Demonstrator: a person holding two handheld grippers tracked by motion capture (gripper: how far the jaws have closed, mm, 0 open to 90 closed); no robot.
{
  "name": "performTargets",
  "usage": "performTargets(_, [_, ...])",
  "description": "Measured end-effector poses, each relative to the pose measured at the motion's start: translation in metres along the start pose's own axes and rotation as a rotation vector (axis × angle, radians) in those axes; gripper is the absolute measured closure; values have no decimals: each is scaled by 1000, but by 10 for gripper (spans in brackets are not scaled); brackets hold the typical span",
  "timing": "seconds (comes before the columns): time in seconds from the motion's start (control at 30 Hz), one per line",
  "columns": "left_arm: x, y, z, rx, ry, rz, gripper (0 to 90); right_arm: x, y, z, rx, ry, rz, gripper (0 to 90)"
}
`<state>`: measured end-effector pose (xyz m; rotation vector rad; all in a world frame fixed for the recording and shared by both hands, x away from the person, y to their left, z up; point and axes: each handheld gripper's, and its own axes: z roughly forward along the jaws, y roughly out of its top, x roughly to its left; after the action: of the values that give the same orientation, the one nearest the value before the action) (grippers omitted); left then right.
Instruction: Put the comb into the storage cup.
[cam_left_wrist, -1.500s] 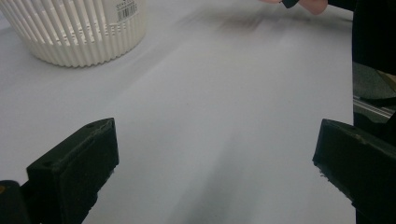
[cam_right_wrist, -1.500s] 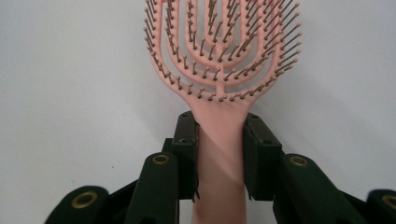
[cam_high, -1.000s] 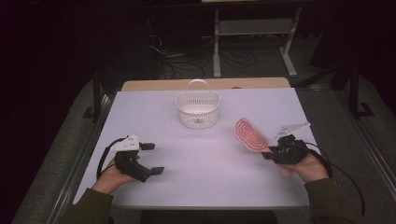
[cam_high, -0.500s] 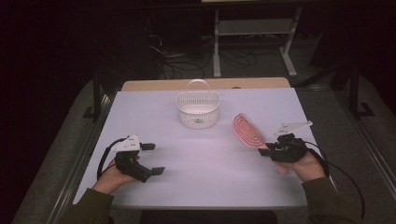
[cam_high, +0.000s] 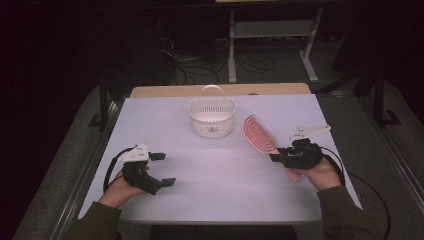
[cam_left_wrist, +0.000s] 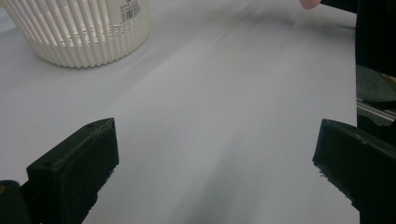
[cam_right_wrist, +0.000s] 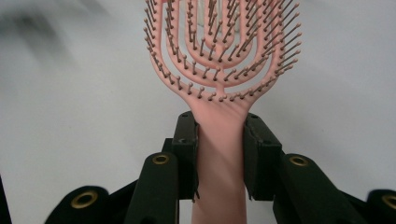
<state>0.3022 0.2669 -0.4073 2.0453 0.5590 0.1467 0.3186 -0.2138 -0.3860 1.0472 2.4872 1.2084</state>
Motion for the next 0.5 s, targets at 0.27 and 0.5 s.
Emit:
performTargets(0.27, [-1,1,1,4,-4,-1,0,6,9,8,-28,22,-17,683])
performTargets(0.5, [-2,1,2,4,-7,2,0,11,16,13,-53,38,-33,683])
